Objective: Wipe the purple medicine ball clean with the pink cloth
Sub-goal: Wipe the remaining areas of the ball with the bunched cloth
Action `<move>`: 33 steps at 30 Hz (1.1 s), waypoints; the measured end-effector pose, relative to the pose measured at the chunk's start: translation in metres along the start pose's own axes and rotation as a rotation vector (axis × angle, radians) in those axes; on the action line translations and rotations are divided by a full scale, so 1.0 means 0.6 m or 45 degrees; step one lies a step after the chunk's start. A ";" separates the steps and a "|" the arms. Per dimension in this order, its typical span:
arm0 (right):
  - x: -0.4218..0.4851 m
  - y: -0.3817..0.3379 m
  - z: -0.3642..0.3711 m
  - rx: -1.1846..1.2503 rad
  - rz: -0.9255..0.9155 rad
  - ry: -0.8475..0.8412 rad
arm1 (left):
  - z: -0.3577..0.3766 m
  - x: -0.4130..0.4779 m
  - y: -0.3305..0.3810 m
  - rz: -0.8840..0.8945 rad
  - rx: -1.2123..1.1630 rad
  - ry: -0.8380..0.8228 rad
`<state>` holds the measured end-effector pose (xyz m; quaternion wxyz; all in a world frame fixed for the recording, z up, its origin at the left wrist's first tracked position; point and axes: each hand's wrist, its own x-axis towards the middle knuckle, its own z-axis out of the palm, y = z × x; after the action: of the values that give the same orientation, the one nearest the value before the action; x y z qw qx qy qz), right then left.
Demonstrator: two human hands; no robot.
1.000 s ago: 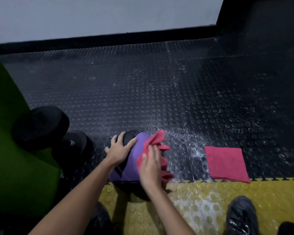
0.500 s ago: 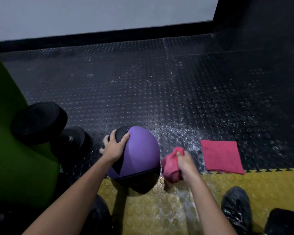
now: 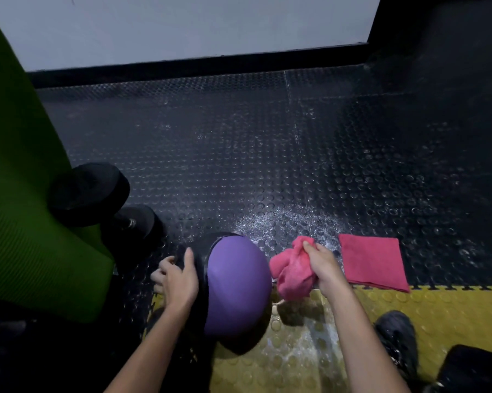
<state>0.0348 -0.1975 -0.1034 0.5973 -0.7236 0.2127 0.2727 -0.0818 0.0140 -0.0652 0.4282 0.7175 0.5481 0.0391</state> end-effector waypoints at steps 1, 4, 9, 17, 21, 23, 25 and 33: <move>-0.006 -0.002 -0.001 -0.015 -0.004 -0.004 | -0.003 0.005 -0.001 -0.019 0.003 0.013; -0.017 -0.004 0.003 -0.028 -0.027 -0.032 | -0.008 0.032 -0.019 -0.156 -0.049 -0.057; -0.028 0.012 0.021 -0.104 -0.032 -0.132 | 0.000 0.050 -0.061 -0.328 -0.279 -0.281; -0.021 0.038 0.043 -0.209 0.000 -0.226 | -0.006 0.011 -0.070 -0.204 0.003 -0.153; -0.017 0.039 0.040 -0.185 0.019 -0.206 | 0.000 0.007 -0.065 -0.161 0.150 -0.120; -0.013 0.042 0.039 -0.191 0.014 -0.188 | 0.003 0.003 -0.061 -0.156 0.207 -0.118; -0.011 0.044 0.037 -0.223 0.009 -0.172 | 0.009 -0.006 -0.054 -0.145 0.258 -0.110; -0.025 0.024 -0.013 -0.697 -0.183 -0.111 | 0.041 -0.059 -0.011 0.230 0.406 -0.353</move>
<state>0.0153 -0.2081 -0.1032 0.4060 -0.8587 0.0534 0.3080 -0.0881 -0.0287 -0.0705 0.3752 0.8208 0.4166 -0.1088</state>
